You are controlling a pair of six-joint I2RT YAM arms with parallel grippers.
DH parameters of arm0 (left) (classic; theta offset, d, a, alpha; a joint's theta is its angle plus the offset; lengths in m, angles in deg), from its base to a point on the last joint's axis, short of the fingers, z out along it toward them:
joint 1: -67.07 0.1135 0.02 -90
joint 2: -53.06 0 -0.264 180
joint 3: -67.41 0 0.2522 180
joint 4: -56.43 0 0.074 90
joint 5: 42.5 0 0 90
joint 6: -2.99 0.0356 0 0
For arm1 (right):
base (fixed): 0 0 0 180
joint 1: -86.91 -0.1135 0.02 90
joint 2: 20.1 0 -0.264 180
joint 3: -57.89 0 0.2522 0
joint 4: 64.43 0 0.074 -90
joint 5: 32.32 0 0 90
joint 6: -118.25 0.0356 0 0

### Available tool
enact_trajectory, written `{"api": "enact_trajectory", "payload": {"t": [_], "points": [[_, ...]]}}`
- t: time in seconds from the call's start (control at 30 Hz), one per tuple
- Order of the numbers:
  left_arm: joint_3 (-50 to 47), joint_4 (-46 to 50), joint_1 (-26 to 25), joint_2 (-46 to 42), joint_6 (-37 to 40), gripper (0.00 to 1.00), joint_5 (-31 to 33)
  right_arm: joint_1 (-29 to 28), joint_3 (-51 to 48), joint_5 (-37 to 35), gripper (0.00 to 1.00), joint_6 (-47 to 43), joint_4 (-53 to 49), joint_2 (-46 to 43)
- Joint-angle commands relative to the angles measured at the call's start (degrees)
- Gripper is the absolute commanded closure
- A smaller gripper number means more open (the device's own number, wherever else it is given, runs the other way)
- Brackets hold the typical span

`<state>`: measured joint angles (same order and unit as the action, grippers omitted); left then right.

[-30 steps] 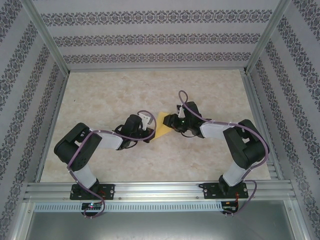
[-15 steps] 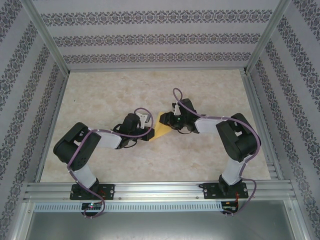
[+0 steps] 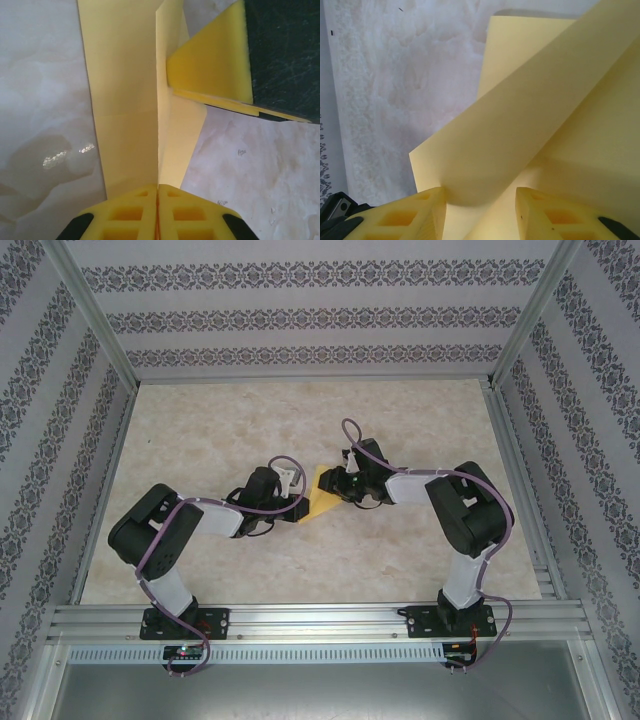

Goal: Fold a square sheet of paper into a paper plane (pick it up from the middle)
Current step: Fourth fold the wing at the center of the table.

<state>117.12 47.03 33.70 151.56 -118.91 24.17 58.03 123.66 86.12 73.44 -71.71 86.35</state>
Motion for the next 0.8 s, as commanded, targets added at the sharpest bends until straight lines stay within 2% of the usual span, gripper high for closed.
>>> {"api": "enact_trajectory", "payload": {"t": [0.0,0.4,0.63,0.77], "points": [[0.9,-2.3,0.8,1.0,-0.6,0.88,-1.0,-0.7,1.9,-1.7,0.58,-1.1,-1.5,0.9],[1.8,5.7,1.9,-4.8,-0.2,0.56,1.6,-1.0,4.5,-5.8,0.56,-4.0,-10.5,2.5],[2.9,11.2,3.3,-9.5,-2.5,0.54,3.6,-1.5,6.6,-7.8,0.55,-5.8,-16.5,3.5],[3.5,12.5,3.6,-10.0,-4.2,0.56,4.3,-2.1,8.5,-10.1,0.52,-6.8,-20.8,4.7]]}}
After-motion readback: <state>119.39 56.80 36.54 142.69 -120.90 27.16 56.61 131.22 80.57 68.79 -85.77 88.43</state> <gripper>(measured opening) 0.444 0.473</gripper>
